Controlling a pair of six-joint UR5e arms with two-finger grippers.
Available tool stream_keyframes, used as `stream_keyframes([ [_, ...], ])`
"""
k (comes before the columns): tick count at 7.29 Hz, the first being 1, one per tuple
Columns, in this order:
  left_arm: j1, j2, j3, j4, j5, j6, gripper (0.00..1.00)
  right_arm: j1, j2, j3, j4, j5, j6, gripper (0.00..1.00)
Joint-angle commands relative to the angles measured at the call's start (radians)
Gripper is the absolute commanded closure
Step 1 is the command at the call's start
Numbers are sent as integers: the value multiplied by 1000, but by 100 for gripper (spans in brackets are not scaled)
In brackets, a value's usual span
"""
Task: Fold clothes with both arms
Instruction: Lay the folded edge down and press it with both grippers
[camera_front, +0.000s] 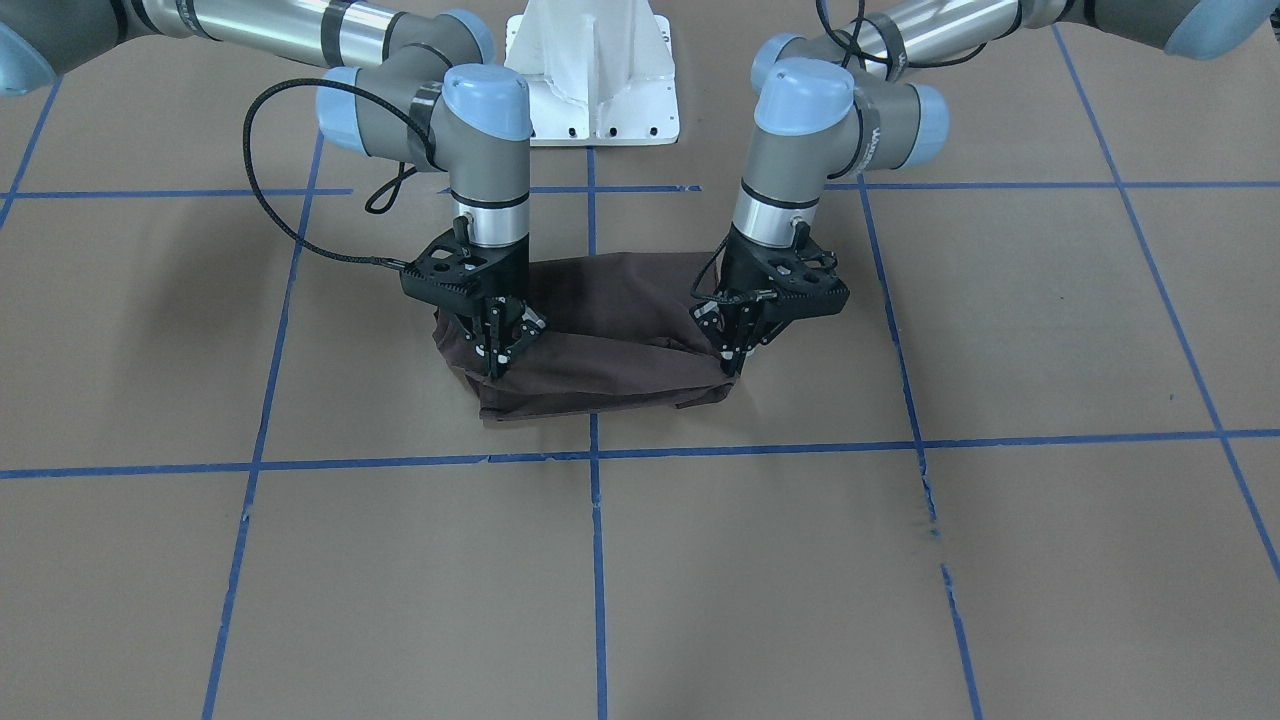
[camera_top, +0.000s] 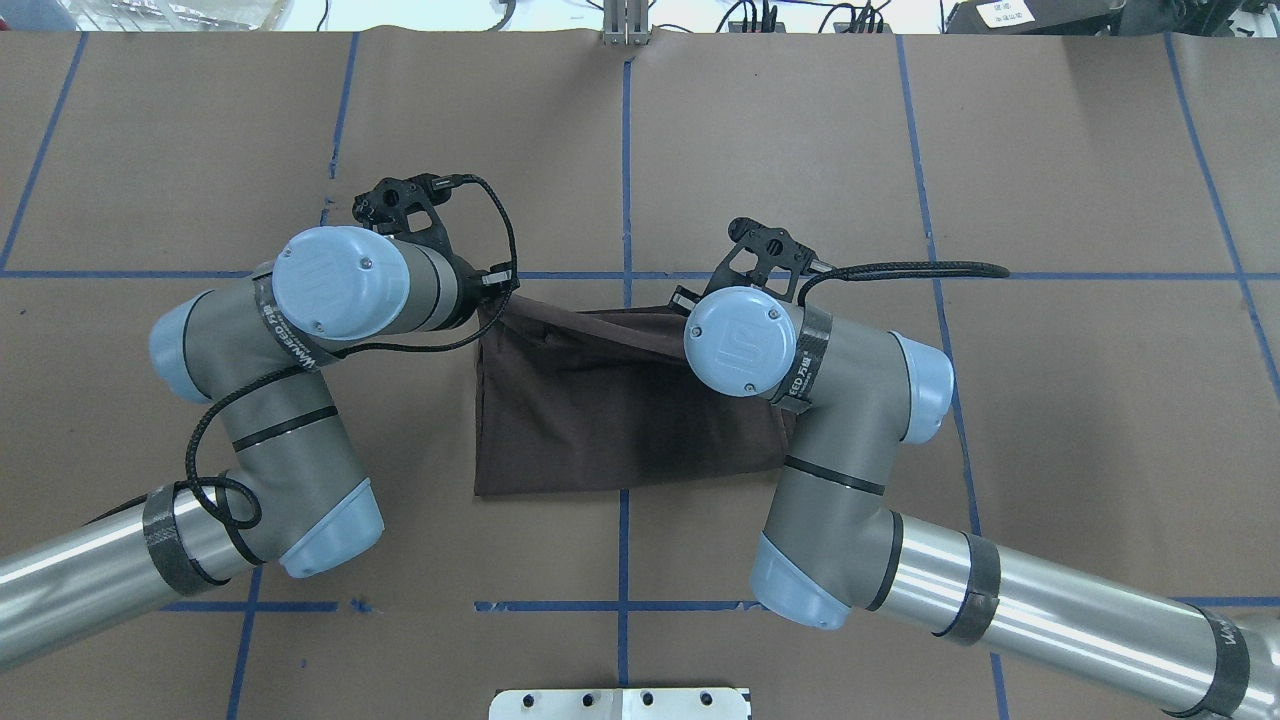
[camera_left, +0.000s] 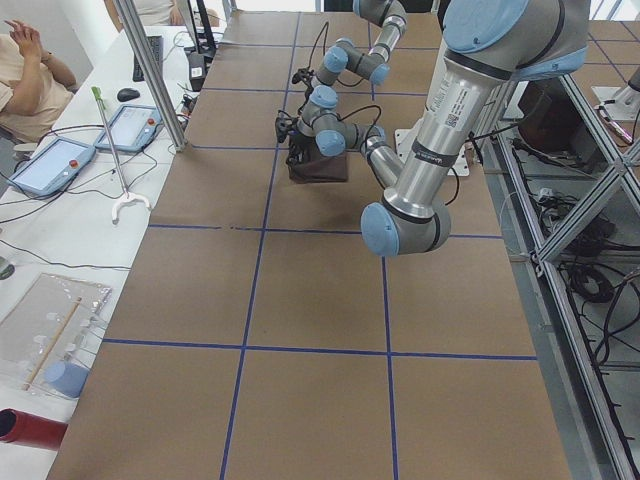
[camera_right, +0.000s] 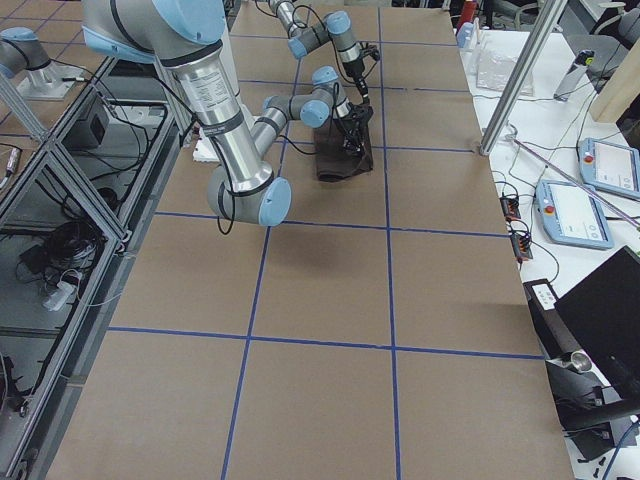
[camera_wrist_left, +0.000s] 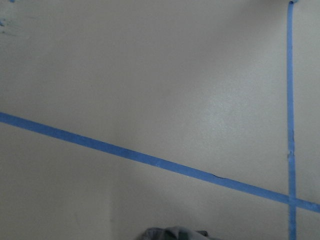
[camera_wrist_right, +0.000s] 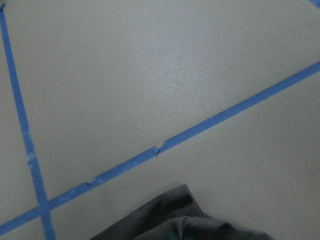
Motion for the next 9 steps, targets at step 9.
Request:
stream_keyframes([
  [9, -23, 17, -28, -21, -105, 230, 0, -131, 3, 2, 23, -73, -365, 0],
])
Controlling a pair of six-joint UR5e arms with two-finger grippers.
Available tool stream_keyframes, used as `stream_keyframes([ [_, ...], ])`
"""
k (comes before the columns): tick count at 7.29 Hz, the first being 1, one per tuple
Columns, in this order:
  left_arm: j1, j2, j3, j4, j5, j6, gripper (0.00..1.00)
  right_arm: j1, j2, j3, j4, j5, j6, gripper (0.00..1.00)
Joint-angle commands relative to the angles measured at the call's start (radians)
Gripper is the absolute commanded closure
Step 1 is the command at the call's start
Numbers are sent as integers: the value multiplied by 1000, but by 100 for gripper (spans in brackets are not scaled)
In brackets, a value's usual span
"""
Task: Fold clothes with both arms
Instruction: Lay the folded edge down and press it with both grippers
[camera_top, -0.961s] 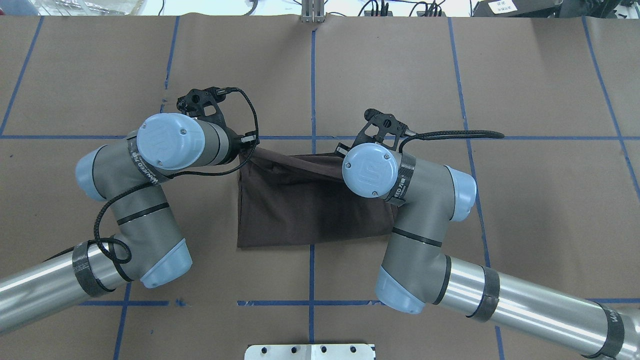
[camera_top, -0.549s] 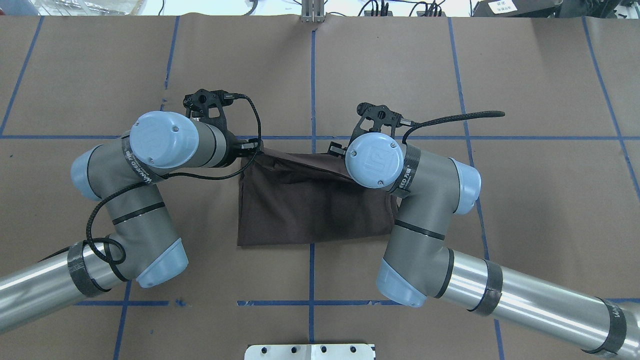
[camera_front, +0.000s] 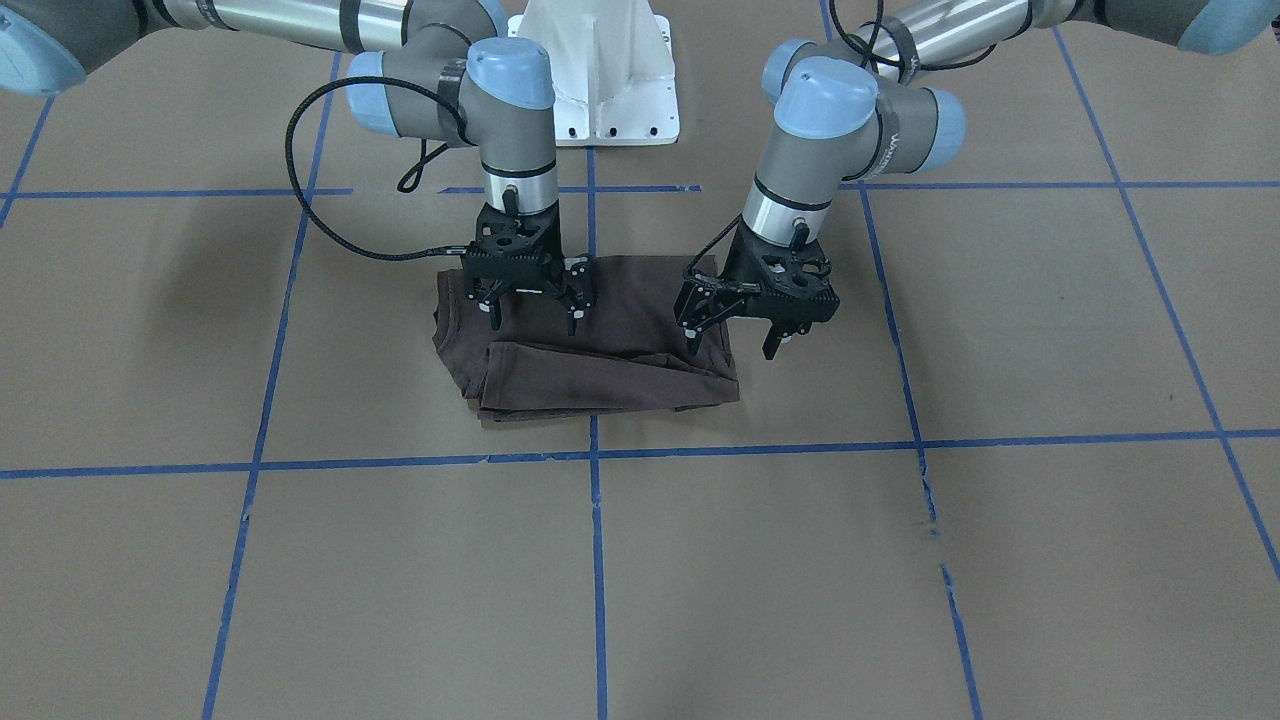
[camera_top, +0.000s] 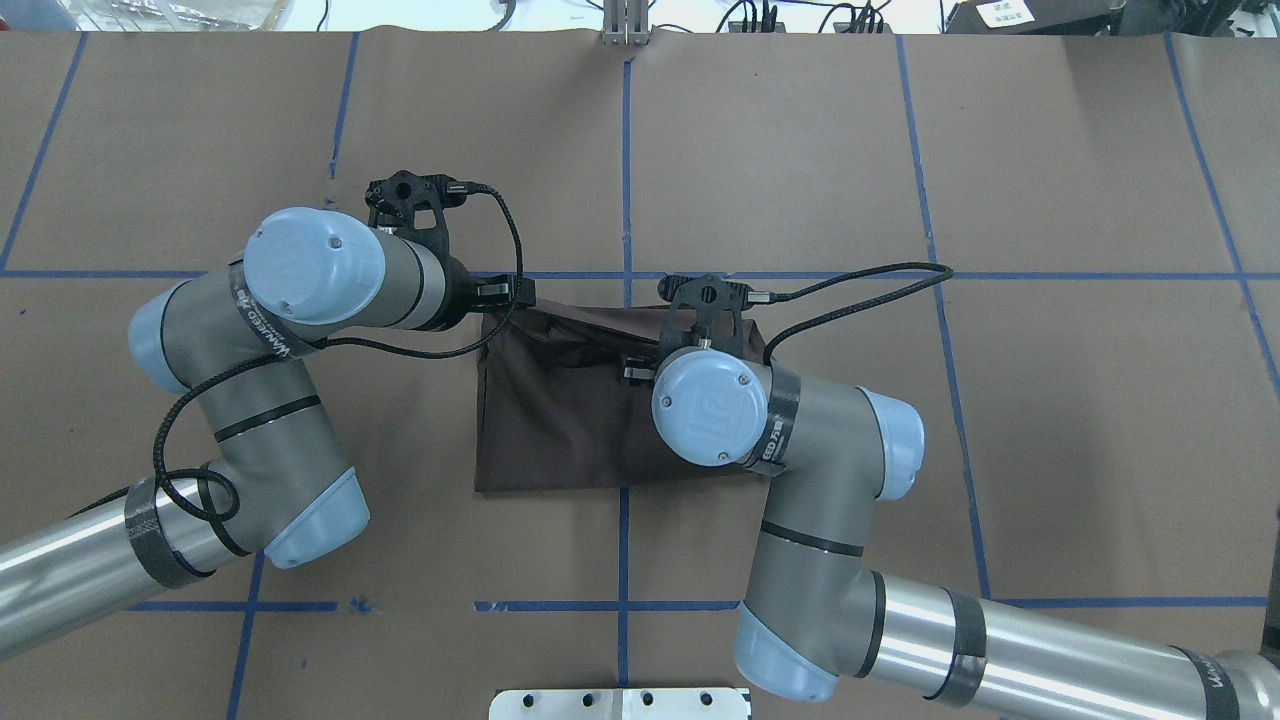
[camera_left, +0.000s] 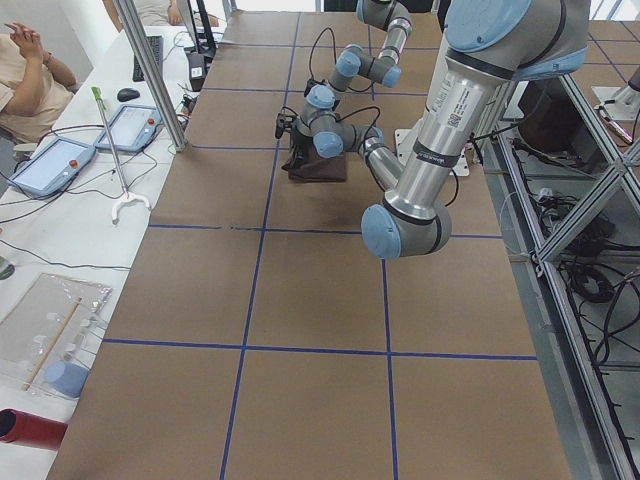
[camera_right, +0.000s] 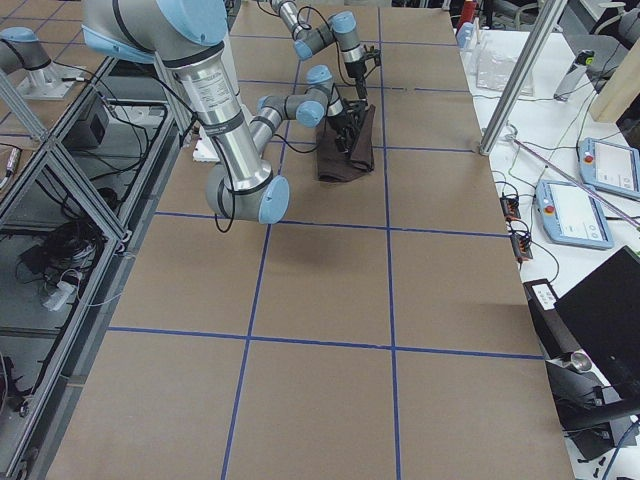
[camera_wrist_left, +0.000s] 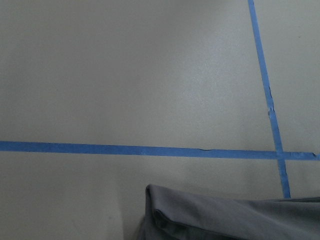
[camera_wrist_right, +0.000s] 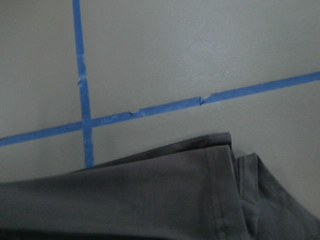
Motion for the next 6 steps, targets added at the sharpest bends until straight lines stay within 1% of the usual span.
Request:
stream_keyframes([
  [1, -1, 2, 0, 0, 0, -2, 0, -30, 0, -40, -3, -54, -68, 0],
  [3, -3, 3, -5, 0, 0, -6, 0, -18, 4, -63, 0, -81, -116, 0],
  [4, -3, 6, -6, 0, 0, -6, 0, -4, 10, -87, 2, -82, -116, 0],
  [6, -3, 34, -46, 2, -2, -6, 0, 49, 41, -144, 8, -82, -119, 0],
])
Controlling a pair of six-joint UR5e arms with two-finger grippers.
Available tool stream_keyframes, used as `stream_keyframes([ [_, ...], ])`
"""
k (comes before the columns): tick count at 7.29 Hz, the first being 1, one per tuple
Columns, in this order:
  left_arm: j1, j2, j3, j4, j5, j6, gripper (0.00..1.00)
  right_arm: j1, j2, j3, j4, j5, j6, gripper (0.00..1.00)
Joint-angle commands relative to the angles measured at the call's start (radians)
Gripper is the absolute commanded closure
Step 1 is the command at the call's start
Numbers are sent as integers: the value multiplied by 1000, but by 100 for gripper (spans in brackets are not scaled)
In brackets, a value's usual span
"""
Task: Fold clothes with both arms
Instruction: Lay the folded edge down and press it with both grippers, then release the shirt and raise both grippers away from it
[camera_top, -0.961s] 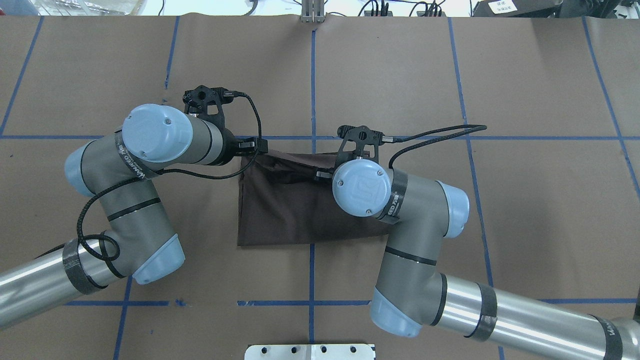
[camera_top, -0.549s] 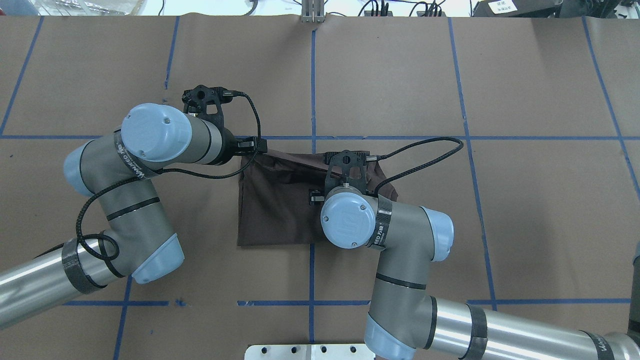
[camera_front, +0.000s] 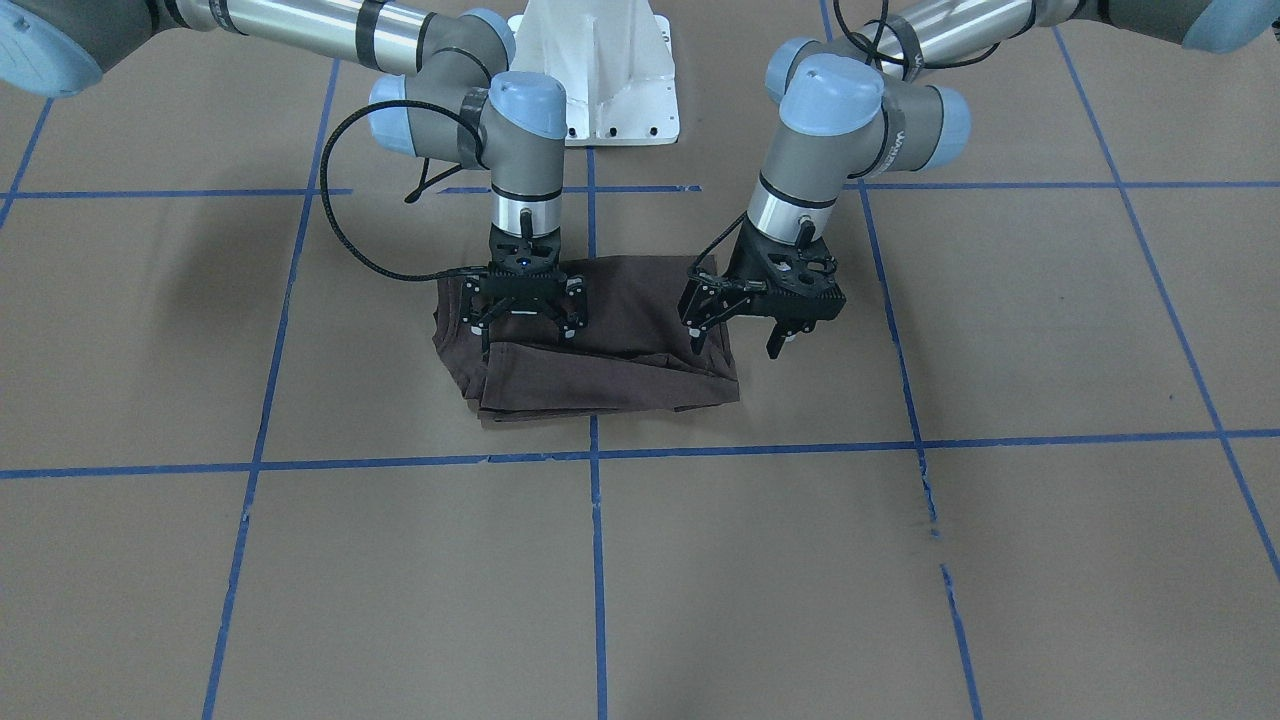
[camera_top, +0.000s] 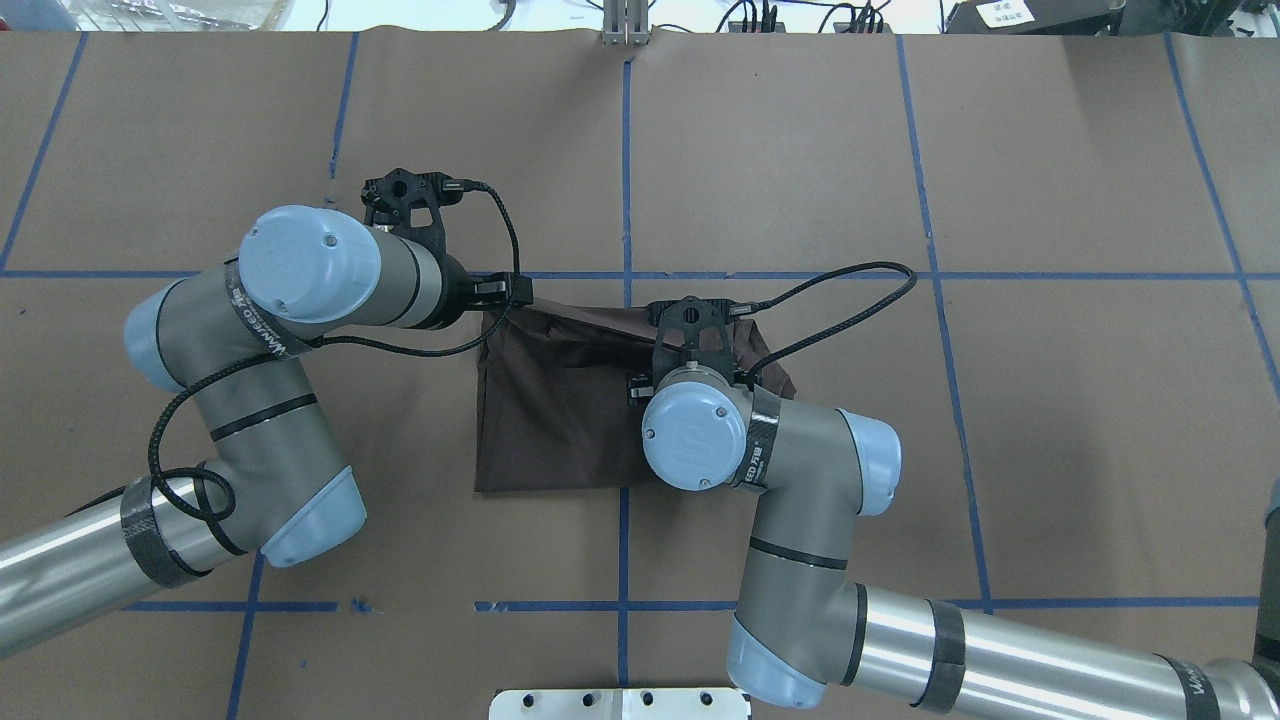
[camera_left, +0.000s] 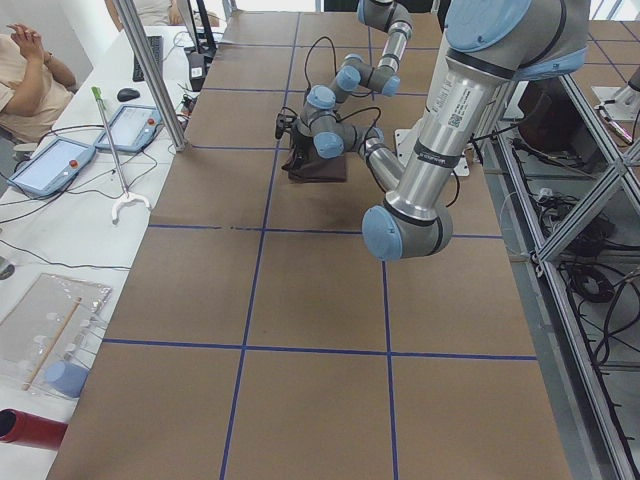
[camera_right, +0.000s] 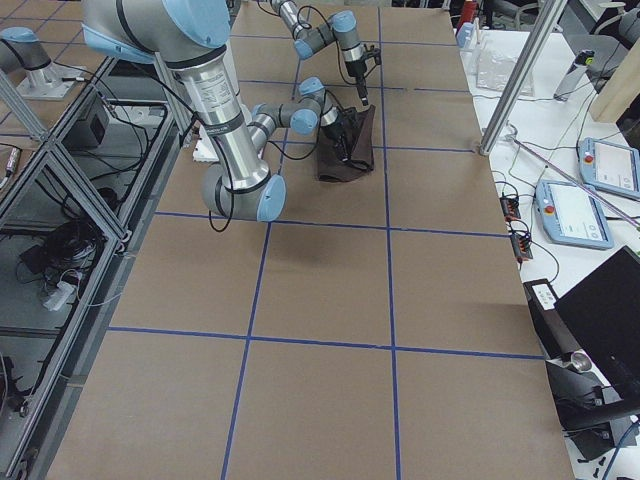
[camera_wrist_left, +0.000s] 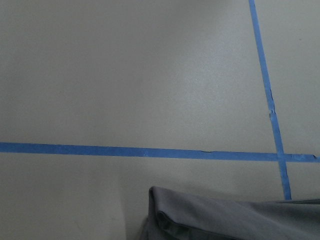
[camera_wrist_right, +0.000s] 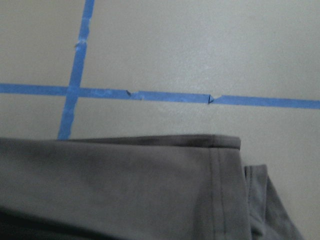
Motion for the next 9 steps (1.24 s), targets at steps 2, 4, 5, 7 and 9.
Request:
stream_keyframes([
  [2, 0, 25, -42, 1, -3, -2, 0, 114, 91, -168, 60, 13, -6, 0],
  [4, 1, 27, -42, 1, -3, -3, 0, 243, 191, -392, 174, 107, -12, 0],
  [5, 3, 27, -40, 1, -3, -3, 0, 317, 211, -400, 174, 207, -43, 0],
  [7, 12, 18, -8, 6, -1, -2, 0, 385, 217, -370, 177, 347, -92, 0],
  [9, 20, -78, 138, 12, 3, 1, 0, 408, 179, -304, 177, 415, -138, 0],
])
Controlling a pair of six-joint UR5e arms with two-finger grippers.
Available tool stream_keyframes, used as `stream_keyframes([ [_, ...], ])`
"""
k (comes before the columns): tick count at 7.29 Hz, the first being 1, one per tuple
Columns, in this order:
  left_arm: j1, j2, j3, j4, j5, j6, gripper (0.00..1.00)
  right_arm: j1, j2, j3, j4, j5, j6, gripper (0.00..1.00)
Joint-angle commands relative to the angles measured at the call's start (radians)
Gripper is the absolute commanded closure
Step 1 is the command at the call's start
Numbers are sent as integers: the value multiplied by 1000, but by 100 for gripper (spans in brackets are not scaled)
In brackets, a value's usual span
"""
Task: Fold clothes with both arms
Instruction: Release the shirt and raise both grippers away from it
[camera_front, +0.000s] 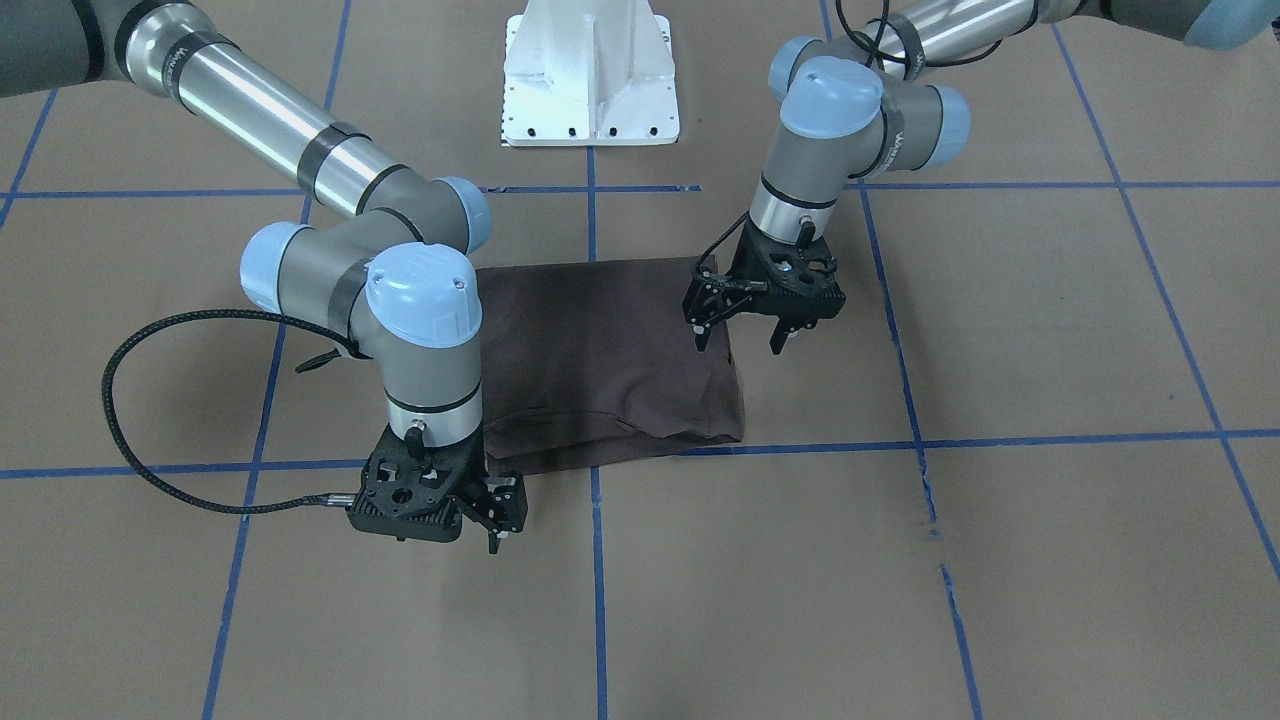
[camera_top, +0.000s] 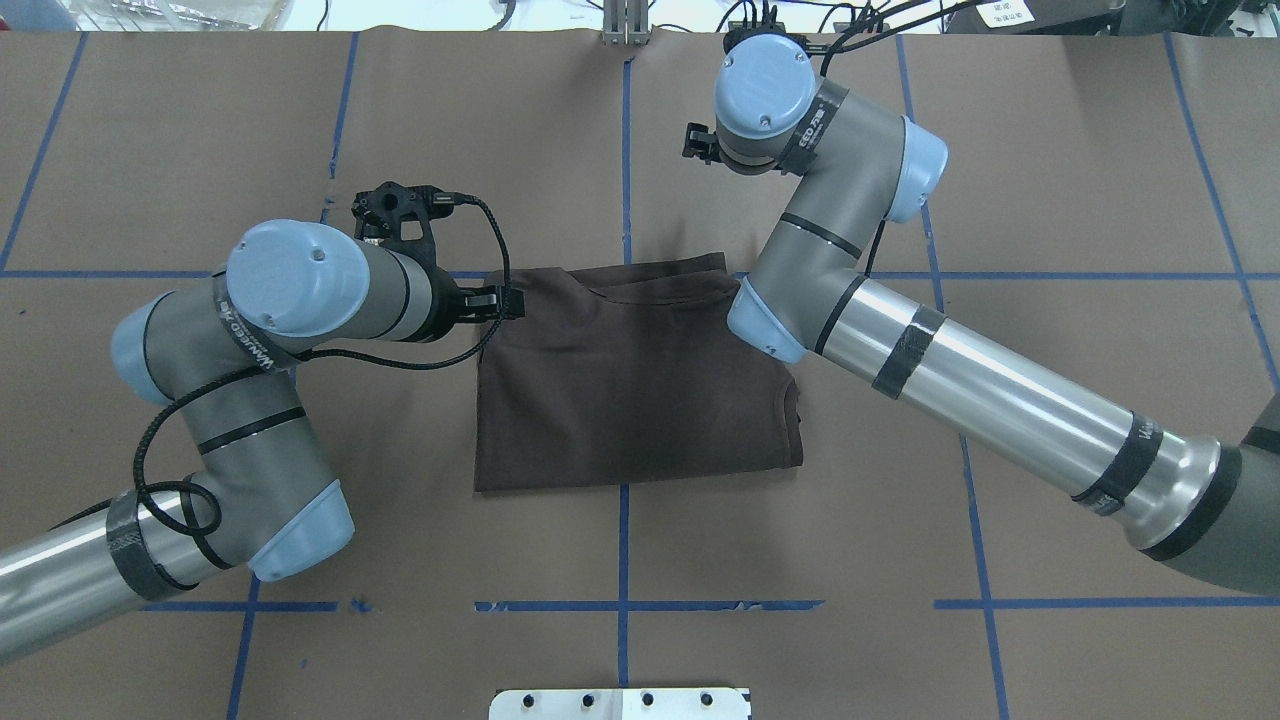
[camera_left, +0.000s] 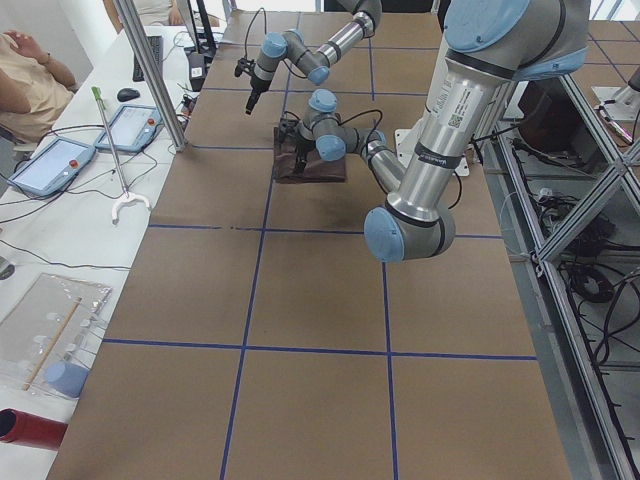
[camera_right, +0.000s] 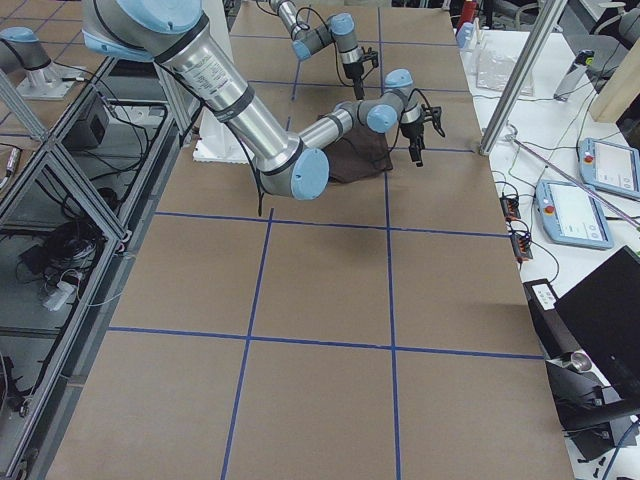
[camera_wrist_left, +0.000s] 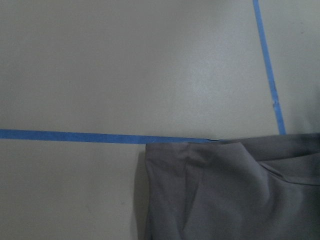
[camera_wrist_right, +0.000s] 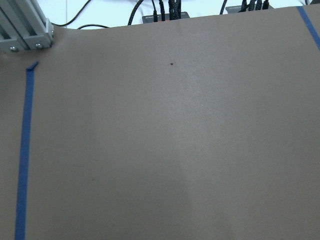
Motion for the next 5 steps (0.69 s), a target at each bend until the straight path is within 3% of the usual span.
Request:
stream_keyframes([
  [1, 3, -87, 133, 4, 4, 4, 0, 27, -52, 65, 1, 58, -49, 0],
  [5, -30, -121, 254, -2, 41, 43, 0, 30, -69, 74, 3, 64, -66, 0],
])
